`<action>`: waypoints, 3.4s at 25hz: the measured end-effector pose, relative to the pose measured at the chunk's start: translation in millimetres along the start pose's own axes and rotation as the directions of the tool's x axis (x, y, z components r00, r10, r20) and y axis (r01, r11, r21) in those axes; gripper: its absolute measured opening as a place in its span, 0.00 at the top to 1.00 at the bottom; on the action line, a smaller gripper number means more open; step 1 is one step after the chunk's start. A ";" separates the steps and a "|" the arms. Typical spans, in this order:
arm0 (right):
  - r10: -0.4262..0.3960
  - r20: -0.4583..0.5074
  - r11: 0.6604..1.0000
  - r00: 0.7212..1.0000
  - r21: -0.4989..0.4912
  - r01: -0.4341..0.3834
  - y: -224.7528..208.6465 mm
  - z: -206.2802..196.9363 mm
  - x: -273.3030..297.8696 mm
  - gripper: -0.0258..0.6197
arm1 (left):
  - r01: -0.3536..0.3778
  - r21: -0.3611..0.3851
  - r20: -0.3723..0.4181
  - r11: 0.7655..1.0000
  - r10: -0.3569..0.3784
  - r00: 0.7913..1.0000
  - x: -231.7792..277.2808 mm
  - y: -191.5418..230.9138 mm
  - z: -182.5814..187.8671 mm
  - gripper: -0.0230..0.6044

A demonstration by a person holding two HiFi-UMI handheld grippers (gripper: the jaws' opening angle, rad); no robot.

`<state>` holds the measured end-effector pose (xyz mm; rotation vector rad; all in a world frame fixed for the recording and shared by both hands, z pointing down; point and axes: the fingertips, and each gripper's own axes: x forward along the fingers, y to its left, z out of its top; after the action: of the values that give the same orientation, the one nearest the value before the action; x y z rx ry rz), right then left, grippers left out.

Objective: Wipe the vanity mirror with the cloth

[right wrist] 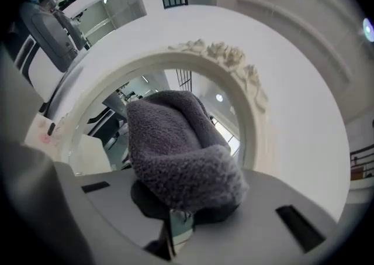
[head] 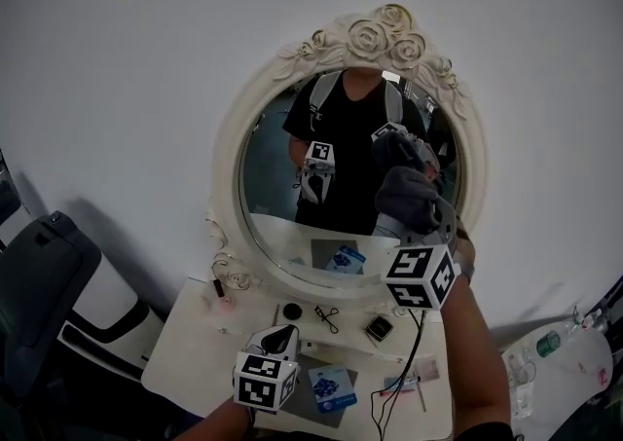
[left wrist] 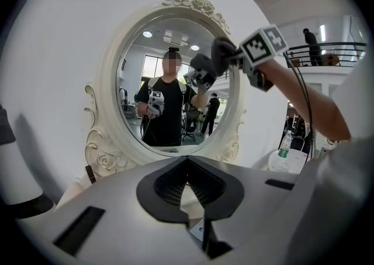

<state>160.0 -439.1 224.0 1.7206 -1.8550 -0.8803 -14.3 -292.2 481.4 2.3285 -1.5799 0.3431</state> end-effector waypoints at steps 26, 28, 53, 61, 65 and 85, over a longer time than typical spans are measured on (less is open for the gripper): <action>0.046 -0.110 0.963 0.993 -0.259 -0.073 34.7 5.6 35.8 0.91 | -0.033 -0.038 -0.035 0.999 0.032 0.999 8.6 24.6 -13.3 0.96; 0.079 -0.130 0.959 0.988 -0.262 -0.111 57.6 -11.4 33.8 0.91 | -0.031 -0.035 -0.041 0.999 0.029 0.999 10.4 23.6 -14.0 0.96; 0.319 -0.466 0.847 0.825 -0.250 -0.469 242.5 -176.8 8.3 0.90 | -0.064 -0.027 -0.010 0.998 0.064 0.998 -11.7 33.1 -6.6 0.96; 0.175 -0.086 0.943 0.981 -0.272 -0.192 96.1 9.6 3.9 0.90 | -0.052 -0.027 0.007 0.998 0.052 0.999 -12.4 30.1 -2.6 0.96; 0.051 0.061 0.953 0.997 -0.301 -0.030 13.1 106.4 3.0 0.90 | -0.053 -0.024 0.017 0.998 0.054 0.998 -14.7 33.0 0.0 0.96; -0.111 0.050 0.902 0.993 -0.414 0.122 -25.9 161.2 58.3 0.91 | -0.106 -0.073 0.006 0.992 0.107 0.994 -20.5 68.9 -8.8 0.96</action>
<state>57.2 -473.8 88.9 1.5623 -1.4518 -1.2477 -86.2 -295.2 490.1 2.2005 -1.6959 0.2938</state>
